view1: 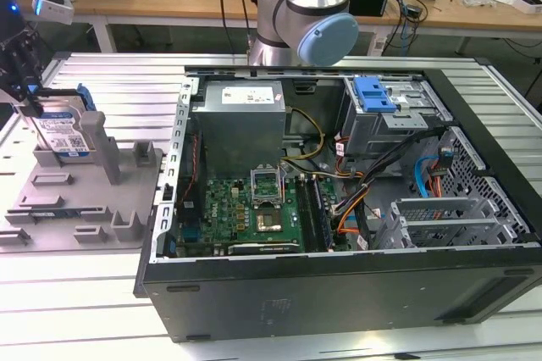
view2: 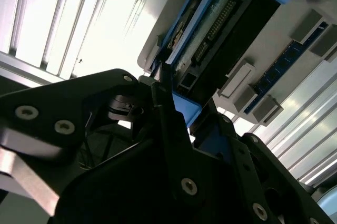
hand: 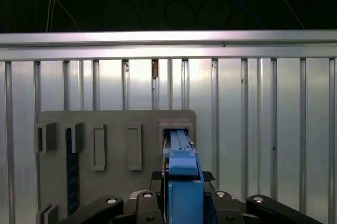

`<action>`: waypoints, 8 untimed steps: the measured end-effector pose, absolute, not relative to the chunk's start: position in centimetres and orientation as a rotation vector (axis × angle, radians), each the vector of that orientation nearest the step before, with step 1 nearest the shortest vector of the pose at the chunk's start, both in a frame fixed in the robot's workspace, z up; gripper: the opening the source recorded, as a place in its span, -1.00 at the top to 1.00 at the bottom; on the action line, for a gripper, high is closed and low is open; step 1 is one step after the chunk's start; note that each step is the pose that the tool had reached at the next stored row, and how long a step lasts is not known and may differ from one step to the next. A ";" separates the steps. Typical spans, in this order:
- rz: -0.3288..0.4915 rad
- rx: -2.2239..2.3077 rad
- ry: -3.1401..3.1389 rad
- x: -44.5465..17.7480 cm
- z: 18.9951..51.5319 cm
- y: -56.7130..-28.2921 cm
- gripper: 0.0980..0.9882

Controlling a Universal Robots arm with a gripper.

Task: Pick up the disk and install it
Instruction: 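Pick up the disk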

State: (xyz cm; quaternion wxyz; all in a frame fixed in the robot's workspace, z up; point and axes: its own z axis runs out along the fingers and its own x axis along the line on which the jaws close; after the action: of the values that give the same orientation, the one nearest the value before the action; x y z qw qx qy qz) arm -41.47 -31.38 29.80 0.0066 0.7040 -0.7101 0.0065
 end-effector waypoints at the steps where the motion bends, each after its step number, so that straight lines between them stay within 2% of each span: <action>1: 0.020 2.203 -2.222 -41.5 29.8 -31.4 0.40; 8: 0.020 2.203 -2.222 -41.5 29.8 -31.4 0.40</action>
State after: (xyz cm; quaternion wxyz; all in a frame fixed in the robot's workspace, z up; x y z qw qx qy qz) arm -41.47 -31.38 29.79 0.0066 0.7040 -0.7101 0.0065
